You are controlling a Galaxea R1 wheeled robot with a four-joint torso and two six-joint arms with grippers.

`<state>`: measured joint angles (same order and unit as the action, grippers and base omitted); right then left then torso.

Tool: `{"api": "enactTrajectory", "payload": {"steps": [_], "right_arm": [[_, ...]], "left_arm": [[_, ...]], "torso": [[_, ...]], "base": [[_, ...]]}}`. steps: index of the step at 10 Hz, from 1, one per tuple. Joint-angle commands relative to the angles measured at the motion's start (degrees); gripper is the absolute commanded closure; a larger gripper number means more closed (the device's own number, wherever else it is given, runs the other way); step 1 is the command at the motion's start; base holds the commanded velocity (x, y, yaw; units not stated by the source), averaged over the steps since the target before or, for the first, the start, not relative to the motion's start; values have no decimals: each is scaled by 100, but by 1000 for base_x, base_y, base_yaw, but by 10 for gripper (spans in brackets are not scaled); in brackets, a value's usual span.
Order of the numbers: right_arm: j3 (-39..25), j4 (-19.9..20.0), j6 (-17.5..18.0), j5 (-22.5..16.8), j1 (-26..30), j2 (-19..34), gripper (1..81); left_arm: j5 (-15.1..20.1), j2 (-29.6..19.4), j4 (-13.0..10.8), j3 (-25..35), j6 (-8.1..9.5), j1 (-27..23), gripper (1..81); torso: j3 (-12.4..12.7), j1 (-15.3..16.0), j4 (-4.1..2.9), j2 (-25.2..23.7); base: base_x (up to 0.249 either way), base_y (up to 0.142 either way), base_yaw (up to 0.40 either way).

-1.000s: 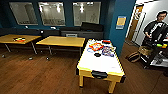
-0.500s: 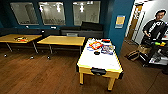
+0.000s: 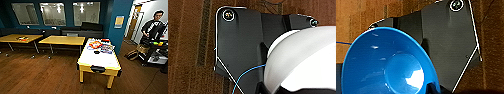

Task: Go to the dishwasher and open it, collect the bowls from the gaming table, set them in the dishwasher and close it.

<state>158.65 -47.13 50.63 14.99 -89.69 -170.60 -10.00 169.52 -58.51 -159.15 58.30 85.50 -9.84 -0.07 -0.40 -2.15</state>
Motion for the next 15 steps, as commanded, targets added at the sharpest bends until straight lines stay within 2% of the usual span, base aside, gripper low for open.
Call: {"api": "enactTrajectory", "payload": {"steps": [1,15], "right_arm": [[-19,-60,-9,-137,201,23,811],[-19,-51,0,-137,201,14,811]], "left_arm": [[147,-50,-11,-20,-20,-214,811],[121,-111,-2,-20,15,-205,811]], "torso": [[0,7,0,0],[0,8,0,2]], "base": [[0,0,0],[0,0,0]]}}
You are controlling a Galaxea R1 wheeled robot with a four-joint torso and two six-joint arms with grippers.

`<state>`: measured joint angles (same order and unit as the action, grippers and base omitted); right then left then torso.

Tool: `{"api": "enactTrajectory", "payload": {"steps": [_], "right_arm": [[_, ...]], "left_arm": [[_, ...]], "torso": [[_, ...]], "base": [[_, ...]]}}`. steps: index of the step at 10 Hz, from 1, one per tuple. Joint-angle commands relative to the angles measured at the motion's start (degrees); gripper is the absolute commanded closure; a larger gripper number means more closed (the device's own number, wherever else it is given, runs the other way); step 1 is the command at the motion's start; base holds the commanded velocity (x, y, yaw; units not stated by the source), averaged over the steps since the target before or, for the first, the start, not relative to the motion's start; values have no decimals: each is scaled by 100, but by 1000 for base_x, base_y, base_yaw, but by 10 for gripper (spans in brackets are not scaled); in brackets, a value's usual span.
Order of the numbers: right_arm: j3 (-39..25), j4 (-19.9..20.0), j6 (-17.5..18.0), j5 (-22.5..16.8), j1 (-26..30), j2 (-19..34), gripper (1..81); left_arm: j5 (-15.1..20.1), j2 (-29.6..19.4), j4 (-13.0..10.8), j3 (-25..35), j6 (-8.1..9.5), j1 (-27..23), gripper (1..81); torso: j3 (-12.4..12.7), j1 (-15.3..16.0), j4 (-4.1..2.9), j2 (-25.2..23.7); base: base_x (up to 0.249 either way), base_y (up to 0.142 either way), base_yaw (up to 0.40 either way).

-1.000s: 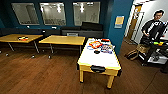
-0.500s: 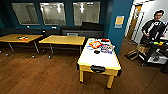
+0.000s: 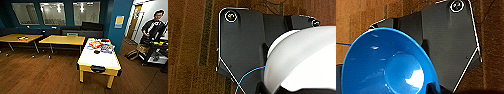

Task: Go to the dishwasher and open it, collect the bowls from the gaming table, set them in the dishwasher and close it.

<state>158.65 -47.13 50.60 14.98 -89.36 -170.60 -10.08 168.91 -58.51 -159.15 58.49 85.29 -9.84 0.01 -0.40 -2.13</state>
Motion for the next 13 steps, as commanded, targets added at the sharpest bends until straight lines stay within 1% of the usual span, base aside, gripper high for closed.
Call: {"api": "enactTrajectory", "payload": {"steps": [1,3,5,13], "right_arm": [[-19,-51,2,-136,168,14,811],[-19,-51,2,-136,168,14,811],[-19,-51,2,-136,168,14,811],[-19,-51,-7,-136,159,14,811]], "left_arm": [[120,-41,-2,-20,-4,-183,811],[112,-59,-11,-20,-4,-183,811],[112,-68,7,-20,4,-183,811],[138,-59,-2,-20,13,-192,811]], "torso": [[0,0,0,0],[0,0,0,0],[0,0,0,0],[0,2,0,0]], "base": [[0,0,0],[0,0,0],[0,0,-190],[0,0,-352]]}}
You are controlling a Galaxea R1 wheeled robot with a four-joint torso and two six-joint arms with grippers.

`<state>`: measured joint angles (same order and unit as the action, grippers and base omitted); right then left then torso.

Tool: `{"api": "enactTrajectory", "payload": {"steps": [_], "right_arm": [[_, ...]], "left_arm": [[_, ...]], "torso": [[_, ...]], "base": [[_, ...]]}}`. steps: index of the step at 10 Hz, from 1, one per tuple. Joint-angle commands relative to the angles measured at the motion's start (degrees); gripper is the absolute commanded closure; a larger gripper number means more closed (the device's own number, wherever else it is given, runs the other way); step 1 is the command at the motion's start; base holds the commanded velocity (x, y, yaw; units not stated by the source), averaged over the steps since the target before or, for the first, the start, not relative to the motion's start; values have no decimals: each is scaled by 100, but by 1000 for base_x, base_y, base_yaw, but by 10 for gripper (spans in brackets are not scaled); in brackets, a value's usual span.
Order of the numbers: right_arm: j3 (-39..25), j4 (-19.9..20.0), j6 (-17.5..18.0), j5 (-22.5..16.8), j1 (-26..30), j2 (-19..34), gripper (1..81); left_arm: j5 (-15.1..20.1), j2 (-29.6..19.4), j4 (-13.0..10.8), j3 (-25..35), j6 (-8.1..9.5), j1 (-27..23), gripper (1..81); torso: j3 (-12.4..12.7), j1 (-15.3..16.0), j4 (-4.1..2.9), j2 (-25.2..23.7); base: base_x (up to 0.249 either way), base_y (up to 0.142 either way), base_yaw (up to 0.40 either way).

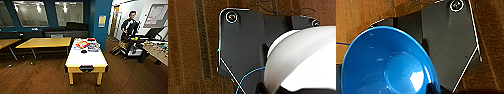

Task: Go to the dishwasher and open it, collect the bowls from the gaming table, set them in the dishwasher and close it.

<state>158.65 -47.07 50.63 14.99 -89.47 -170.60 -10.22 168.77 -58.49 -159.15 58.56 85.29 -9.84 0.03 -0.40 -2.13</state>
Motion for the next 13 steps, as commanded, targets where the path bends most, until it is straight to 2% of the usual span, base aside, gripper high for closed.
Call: {"api": "enactTrajectory", "payload": {"steps": [1,13], "right_arm": [[-19,-57,-9,-137,170,14,811],[-19,-48,0,-137,143,14,811]], "left_arm": [[151,-44,-4,-20,6,-200,811],[160,-44,-4,-20,6,-209,811]], "torso": [[0,0,0,0],[0,-2,0,0]], "base": [[0,0,-372],[0,0,-373]]}}
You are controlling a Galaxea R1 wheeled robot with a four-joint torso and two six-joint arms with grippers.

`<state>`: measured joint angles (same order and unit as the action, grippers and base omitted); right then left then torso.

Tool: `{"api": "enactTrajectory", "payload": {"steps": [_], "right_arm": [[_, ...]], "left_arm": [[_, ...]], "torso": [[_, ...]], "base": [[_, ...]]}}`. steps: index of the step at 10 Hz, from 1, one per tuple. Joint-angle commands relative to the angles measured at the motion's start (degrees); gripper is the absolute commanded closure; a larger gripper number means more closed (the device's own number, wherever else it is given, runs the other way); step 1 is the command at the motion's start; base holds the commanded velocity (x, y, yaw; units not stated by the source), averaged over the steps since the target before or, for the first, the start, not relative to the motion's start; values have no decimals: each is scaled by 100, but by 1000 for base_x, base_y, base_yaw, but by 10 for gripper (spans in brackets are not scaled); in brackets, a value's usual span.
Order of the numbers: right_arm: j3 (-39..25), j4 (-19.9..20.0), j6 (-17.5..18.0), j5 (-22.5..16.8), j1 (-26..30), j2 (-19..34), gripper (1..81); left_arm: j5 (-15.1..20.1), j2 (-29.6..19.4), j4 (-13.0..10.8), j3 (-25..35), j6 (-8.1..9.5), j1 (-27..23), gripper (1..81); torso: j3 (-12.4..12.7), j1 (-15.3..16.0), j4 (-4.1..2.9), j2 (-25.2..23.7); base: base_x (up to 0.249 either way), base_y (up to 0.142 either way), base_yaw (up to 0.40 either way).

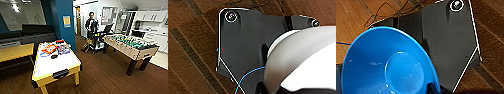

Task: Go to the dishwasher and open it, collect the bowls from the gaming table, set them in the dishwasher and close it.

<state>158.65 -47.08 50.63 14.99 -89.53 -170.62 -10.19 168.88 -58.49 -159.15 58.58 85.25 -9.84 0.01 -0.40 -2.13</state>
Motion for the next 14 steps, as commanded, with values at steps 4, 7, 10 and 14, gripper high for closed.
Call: {"api": "enactTrajectory", "payload": {"steps": [4,7,10,14], "right_arm": [[-19,-47,0,-137,141,8,811],[-19,-56,0,-137,132,8,811],[-19,-47,0,-137,140,8,811],[-19,-47,0,-137,141,8,811]], "left_arm": [[158,-64,-4,-20,5,-214,811],[158,-64,-4,-20,14,-214,811],[158,-64,4,-20,14,-223,811],[149,-73,13,-20,14,-223,811]], "torso": [[0,0,0,0],[0,-1,0,0],[0,-1,0,-2],[0,-1,0,0]], "base": [[0,0,-373],[0,0,-373],[0,0,-373],[0,0,-373]]}}
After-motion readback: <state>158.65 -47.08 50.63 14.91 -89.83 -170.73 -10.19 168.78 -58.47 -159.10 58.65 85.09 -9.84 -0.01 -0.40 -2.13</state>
